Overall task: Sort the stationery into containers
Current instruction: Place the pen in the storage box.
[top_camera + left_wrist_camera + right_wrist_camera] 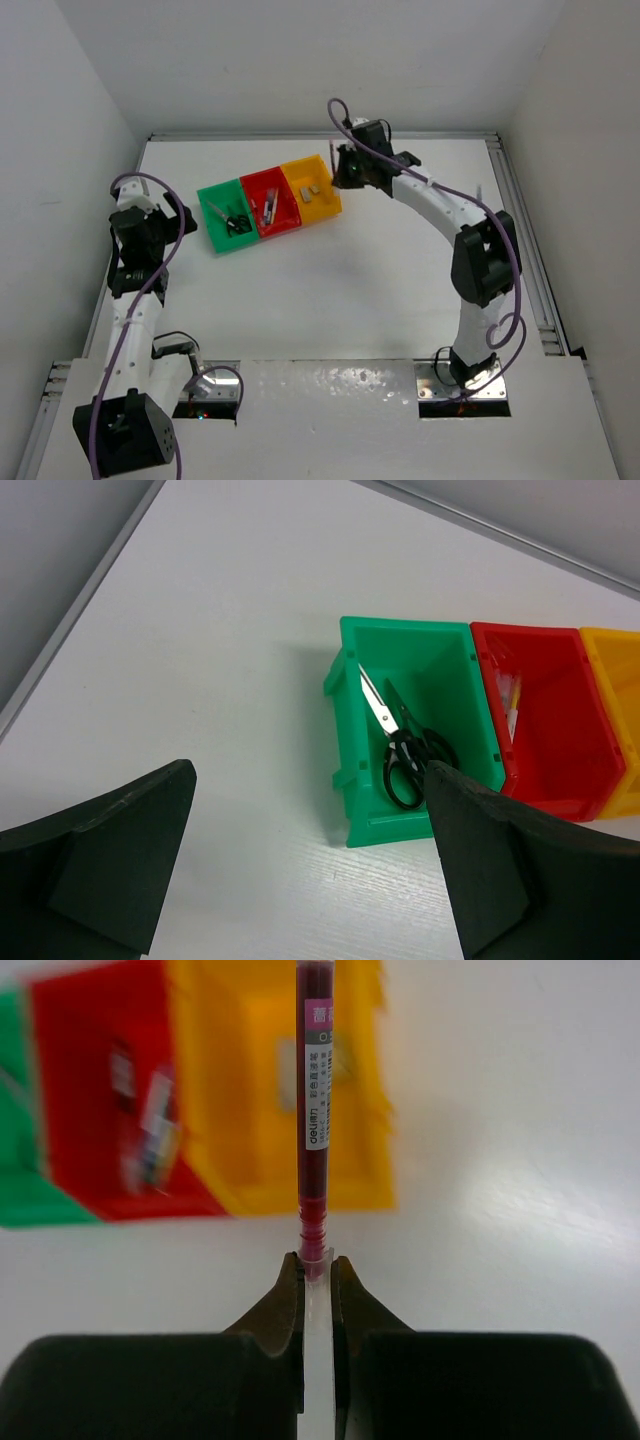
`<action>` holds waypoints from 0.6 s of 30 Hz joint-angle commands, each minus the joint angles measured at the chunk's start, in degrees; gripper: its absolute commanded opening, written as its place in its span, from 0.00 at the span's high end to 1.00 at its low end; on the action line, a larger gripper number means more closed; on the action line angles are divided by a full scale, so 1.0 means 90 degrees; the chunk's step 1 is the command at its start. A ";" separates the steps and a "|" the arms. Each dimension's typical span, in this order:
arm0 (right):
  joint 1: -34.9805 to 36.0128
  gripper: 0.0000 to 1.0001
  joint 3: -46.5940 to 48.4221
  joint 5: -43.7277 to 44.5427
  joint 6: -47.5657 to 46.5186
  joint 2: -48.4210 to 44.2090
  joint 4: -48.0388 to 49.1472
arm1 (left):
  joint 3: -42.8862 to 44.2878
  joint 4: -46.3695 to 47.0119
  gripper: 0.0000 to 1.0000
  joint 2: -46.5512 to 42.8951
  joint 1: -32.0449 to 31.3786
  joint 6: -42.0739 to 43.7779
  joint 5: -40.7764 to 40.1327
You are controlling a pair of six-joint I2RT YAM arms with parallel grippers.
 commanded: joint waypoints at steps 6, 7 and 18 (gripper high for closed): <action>-0.1298 1.00 0.1480 0.1706 0.0820 0.0483 0.0260 | 0.0132 0.0027 0.04 -0.0358 -0.0018 0.0098 -0.0126; -0.1834 1.00 0.1644 0.1893 0.0732 0.0522 -0.0274 | 0.0122 0.0027 0.05 -0.0368 -0.0018 0.0127 -0.0126; 0.0308 1.00 0.2367 0.0219 0.1237 0.1224 0.1105 | 0.0327 0.0467 0.06 0.0139 -0.0047 0.0185 0.0431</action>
